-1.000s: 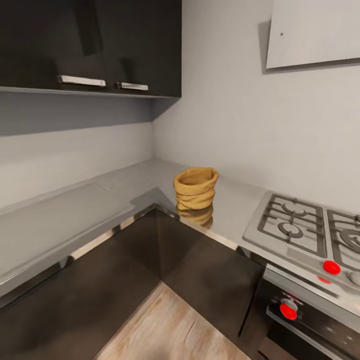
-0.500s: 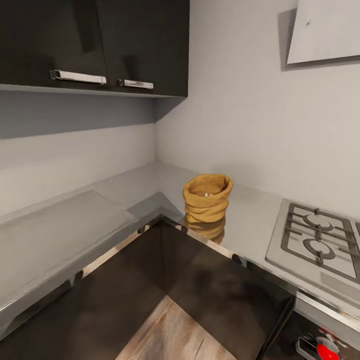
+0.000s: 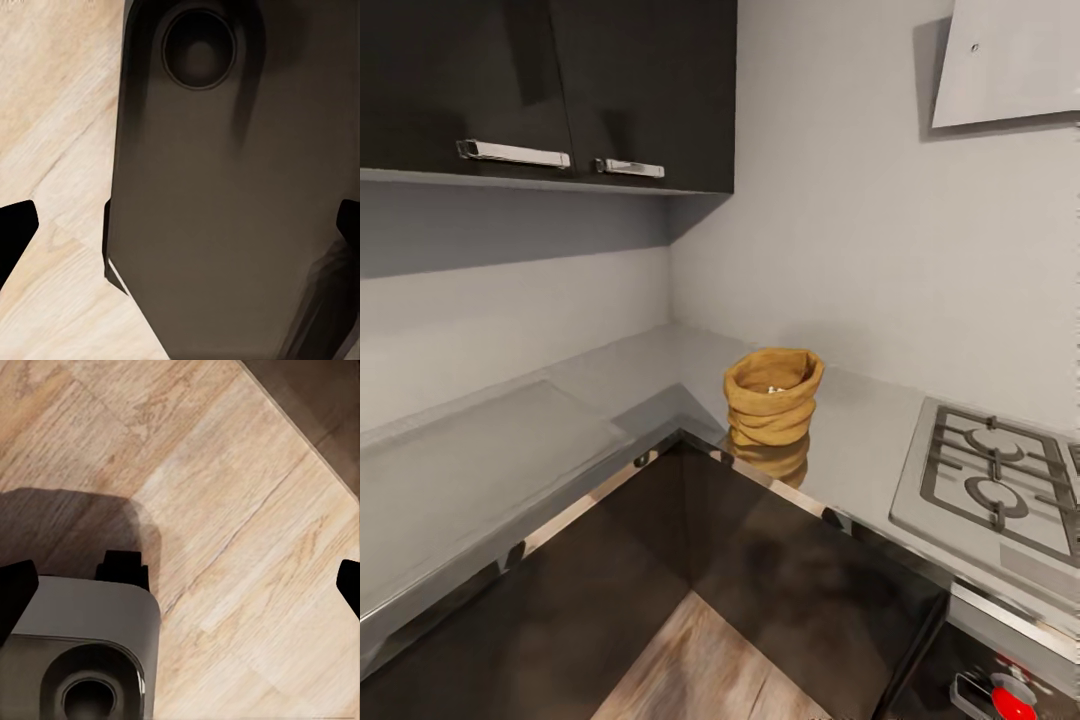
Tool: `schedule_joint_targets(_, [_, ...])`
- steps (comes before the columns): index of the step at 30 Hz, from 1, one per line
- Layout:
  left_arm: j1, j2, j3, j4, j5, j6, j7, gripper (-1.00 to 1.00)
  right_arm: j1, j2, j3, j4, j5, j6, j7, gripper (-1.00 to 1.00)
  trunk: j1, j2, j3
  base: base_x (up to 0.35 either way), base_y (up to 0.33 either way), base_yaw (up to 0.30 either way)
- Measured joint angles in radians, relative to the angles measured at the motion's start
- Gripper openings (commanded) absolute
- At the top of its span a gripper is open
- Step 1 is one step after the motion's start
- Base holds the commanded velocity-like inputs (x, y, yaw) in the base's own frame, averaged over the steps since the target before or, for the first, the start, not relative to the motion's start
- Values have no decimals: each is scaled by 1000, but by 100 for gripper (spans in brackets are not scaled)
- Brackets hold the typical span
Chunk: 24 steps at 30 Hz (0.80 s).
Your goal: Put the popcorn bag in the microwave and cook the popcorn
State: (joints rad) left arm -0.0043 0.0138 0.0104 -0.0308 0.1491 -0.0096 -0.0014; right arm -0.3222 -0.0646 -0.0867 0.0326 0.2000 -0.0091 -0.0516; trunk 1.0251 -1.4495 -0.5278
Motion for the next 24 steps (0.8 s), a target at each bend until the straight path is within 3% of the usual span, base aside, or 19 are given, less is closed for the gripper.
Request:
schedule_joint_targets(13, [0,-2,4,0,0,-1,7,100,0,-1,0,0,0,1,-3,100,0,0,0,0,0,-240])
schedule_joint_targets(24, [0,-2,4,0,1,-2,7,100,0,-1,0,0,0,1,-3,100,-42,77,34,0,0,-196])
